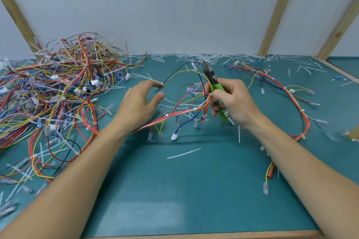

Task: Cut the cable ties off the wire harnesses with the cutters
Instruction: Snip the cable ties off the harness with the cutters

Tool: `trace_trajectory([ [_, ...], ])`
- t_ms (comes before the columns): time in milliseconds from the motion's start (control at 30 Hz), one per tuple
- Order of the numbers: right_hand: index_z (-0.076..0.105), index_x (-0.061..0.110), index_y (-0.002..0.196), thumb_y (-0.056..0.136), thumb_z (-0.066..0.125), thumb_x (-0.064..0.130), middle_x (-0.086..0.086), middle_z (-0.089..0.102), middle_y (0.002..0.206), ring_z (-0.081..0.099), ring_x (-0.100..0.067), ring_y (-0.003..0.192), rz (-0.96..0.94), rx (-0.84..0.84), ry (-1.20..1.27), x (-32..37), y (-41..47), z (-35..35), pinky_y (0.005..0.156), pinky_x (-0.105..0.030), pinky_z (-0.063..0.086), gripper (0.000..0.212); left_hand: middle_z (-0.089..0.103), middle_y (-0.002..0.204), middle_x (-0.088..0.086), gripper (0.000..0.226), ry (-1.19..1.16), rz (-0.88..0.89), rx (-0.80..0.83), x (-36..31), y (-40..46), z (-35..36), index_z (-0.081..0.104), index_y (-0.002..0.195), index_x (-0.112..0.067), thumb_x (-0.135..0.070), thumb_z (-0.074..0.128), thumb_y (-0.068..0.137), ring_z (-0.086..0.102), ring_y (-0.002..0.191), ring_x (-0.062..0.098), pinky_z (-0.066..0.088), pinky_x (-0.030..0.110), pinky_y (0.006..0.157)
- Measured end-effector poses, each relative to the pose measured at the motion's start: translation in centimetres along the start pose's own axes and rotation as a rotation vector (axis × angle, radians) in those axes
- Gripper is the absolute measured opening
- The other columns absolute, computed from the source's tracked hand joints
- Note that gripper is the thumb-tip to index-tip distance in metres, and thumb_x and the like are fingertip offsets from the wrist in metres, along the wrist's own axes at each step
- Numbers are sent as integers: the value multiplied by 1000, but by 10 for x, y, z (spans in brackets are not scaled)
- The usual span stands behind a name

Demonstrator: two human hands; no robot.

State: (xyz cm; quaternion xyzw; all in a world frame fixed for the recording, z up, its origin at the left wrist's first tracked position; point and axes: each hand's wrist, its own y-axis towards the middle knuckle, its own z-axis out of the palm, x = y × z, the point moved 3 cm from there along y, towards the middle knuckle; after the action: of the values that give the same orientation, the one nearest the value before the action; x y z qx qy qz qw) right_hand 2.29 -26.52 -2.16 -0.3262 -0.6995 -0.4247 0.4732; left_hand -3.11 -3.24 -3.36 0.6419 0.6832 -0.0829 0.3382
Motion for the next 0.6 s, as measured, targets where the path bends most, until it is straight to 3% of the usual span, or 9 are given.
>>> trace_trajectory([
  [67,67,13,71,73,50,7,-8,48,57,44,-17,49,29,-41,1,-4,2,-1,45,-28,47,18,71,107,-4,15,-112,11,-74,-4,0,-4,67,104,-18,-28,56,102,63,106,21,44,37,99],
  [133,67,15,71,73,52,11,-3,49,55,44,-17,48,62,-107,-17,-9,5,-5,44,-28,47,16,70,82,-5,20,-273,25,-120,-5,1,-6,69,92,-15,-22,55,103,65,83,12,48,31,80],
  [233,69,15,79,85,55,4,1,50,55,44,-15,49,101,-191,-57,-14,7,-12,47,-29,46,19,45,57,-4,21,-417,18,-192,-10,0,-7,73,88,-15,-22,57,102,38,52,5,32,22,52],
  [300,69,15,87,88,53,3,2,53,57,45,-14,48,92,-272,-27,-12,9,-19,48,-29,46,20,35,55,-4,21,-475,2,-224,-13,0,-6,75,87,-17,-23,60,100,27,50,6,21,20,48],
  [433,62,8,91,81,53,20,-1,55,62,48,-16,50,-46,-473,81,10,7,-36,46,-30,46,18,46,57,7,21,-493,-28,-255,-14,-3,-9,77,85,-19,-31,65,97,31,57,13,22,28,53],
  [567,64,12,90,88,62,18,-8,57,65,53,-30,55,-289,-497,-211,31,-5,-33,52,-44,49,7,44,53,-4,23,-519,4,-248,-19,-4,-8,78,78,-20,-31,67,95,26,52,10,20,25,48],
  [600,67,16,90,88,65,17,-3,58,65,55,-30,56,-327,-478,-287,34,-7,-26,53,-42,48,3,41,52,-2,24,-531,26,-207,-20,-5,-6,77,76,-20,-30,67,95,24,51,11,19,24,47],
])
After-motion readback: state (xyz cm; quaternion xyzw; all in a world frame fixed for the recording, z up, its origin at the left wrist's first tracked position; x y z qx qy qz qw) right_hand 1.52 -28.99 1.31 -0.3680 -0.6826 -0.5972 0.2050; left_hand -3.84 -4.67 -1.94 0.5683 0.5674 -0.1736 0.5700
